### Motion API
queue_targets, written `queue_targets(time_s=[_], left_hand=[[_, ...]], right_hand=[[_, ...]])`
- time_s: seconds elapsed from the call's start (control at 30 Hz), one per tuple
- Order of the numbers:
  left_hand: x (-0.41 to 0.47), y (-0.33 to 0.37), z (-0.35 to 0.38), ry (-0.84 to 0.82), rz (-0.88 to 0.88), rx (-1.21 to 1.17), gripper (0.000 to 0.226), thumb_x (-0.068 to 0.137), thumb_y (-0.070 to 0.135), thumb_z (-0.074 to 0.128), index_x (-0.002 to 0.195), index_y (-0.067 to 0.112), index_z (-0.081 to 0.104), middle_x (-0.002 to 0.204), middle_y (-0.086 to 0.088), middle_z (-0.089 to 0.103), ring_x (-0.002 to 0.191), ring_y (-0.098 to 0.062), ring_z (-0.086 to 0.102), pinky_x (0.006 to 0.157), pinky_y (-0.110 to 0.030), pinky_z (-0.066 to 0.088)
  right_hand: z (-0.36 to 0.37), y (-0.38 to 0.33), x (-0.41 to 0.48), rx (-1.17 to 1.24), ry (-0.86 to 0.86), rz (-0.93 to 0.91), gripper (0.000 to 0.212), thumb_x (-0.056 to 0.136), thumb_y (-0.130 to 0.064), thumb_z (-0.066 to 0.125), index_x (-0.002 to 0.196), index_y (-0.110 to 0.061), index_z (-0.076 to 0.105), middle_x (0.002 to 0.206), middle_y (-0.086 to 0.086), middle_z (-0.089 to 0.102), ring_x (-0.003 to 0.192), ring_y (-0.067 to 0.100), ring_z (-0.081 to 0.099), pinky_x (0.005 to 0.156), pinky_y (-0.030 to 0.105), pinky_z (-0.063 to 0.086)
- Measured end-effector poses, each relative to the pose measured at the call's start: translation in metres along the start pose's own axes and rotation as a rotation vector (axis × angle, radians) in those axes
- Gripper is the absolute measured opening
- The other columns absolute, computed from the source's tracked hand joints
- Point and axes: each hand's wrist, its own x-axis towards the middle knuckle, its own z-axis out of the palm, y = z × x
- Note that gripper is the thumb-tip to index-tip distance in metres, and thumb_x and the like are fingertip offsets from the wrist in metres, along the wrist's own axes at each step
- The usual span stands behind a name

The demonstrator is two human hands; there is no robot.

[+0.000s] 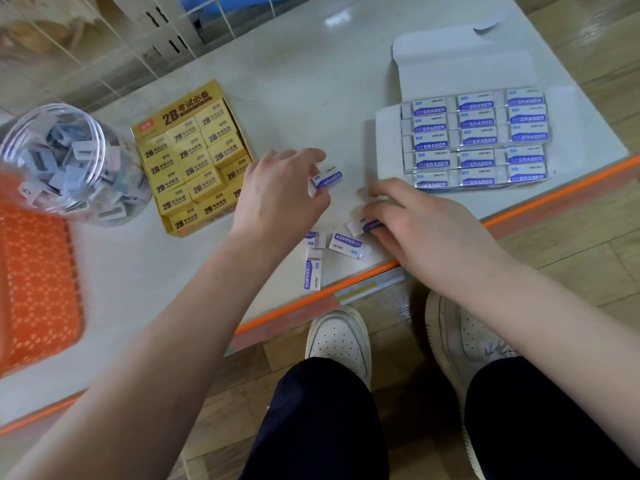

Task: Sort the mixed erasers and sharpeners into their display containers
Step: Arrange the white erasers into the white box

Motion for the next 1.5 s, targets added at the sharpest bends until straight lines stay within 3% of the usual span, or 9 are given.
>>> queue_targets(time_s=[0.1,0.2,0.3,0.47,0.67,0.87,1.03,1.17,1.5], left_hand=[[-0.003,0.002,0.001,0.069,-0.019,-0.108,0.029,0.081,0.014,0.062,0.110,0.016,0.068,0.100,0.002,0.066,0.086,-0.012,0.057,0.073,-0.009,0.037],[-0.003,0.011,0.001,0.146,0.029,-0.172,0.025,0.079,0.010,0.064,0.103,0.014,0.070,0.095,0.003,0.066,0.079,-0.006,0.053,0.071,0.000,0.032],[0.003,0.027,-0.001,0.194,0.089,-0.196,0.025,0.080,0.011,0.063,0.103,0.014,0.070,0.095,0.005,0.066,0.080,-0.004,0.054,0.074,0.000,0.033],[0.016,0.054,-0.001,0.213,0.245,-0.208,0.025,0.082,0.011,0.060,0.105,0.013,0.070,0.097,0.002,0.068,0.082,-0.002,0.053,0.078,-0.002,0.035],[0.020,0.086,0.018,0.131,0.380,-0.259,0.029,0.079,0.010,0.061,0.105,0.013,0.071,0.099,-0.002,0.065,0.083,-0.004,0.054,0.077,-0.006,0.039],[0.026,0.109,0.031,0.068,0.470,-0.246,0.026,0.077,0.012,0.061,0.101,0.012,0.071,0.096,0.000,0.067,0.083,-0.011,0.059,0.077,-0.020,0.045],[0.029,0.112,0.039,0.075,0.475,-0.182,0.026,0.078,0.010,0.062,0.102,0.010,0.071,0.097,-0.002,0.069,0.092,-0.020,0.062,0.080,-0.023,0.044],[0.026,0.111,0.040,0.118,0.443,-0.174,0.021,0.076,0.007,0.064,0.096,0.008,0.071,0.096,-0.006,0.067,0.088,-0.023,0.062,0.077,-0.026,0.047],[0.027,0.110,0.037,0.139,0.449,-0.140,0.014,0.076,0.012,0.066,0.089,0.010,0.072,0.088,-0.005,0.069,0.087,-0.026,0.060,0.078,-0.026,0.041]], right_hand=[[-0.003,-0.001,-0.004,0.061,0.049,-0.030,0.015,0.081,-0.011,0.067,0.095,-0.005,0.067,0.093,0.011,0.063,0.065,0.031,0.063,0.048,0.034,0.052],[-0.010,0.003,-0.007,0.155,0.134,-0.026,0.026,0.086,-0.022,0.051,0.097,-0.005,0.066,0.094,0.009,0.063,0.071,0.028,0.064,0.054,0.032,0.053],[-0.022,0.019,-0.008,0.179,0.286,0.026,0.022,0.085,-0.016,0.056,0.101,-0.003,0.065,0.100,0.010,0.064,0.083,0.024,0.061,0.068,0.035,0.051],[-0.052,0.061,-0.014,0.121,0.451,0.129,0.019,0.084,-0.004,0.062,0.102,0.000,0.067,0.101,0.016,0.064,0.088,0.015,0.051,0.081,0.017,0.038],[-0.071,0.097,-0.028,0.057,0.361,0.301,0.023,0.082,-0.007,0.062,0.104,-0.004,0.068,0.103,0.016,0.062,0.083,0.029,0.059,0.081,0.026,0.041],[-0.071,0.103,-0.037,0.123,0.322,0.372,0.022,0.084,-0.009,0.064,0.105,-0.010,0.069,0.103,0.009,0.063,0.079,0.017,0.053,0.078,0.020,0.039],[-0.073,0.105,-0.041,0.093,0.278,0.353,0.023,0.082,-0.006,0.064,0.105,-0.008,0.069,0.103,0.011,0.063,0.087,0.026,0.058,0.076,0.014,0.030],[-0.072,0.104,-0.040,0.069,0.259,0.358,0.024,0.085,-0.006,0.061,0.108,-0.008,0.069,0.108,0.010,0.061,0.096,0.030,0.057,0.084,0.030,0.039],[-0.070,0.103,-0.035,0.075,0.278,0.441,0.022,0.082,-0.022,0.068,0.104,-0.020,0.072,0.100,0.002,0.060,0.099,0.024,0.052,0.080,0.028,0.037]])
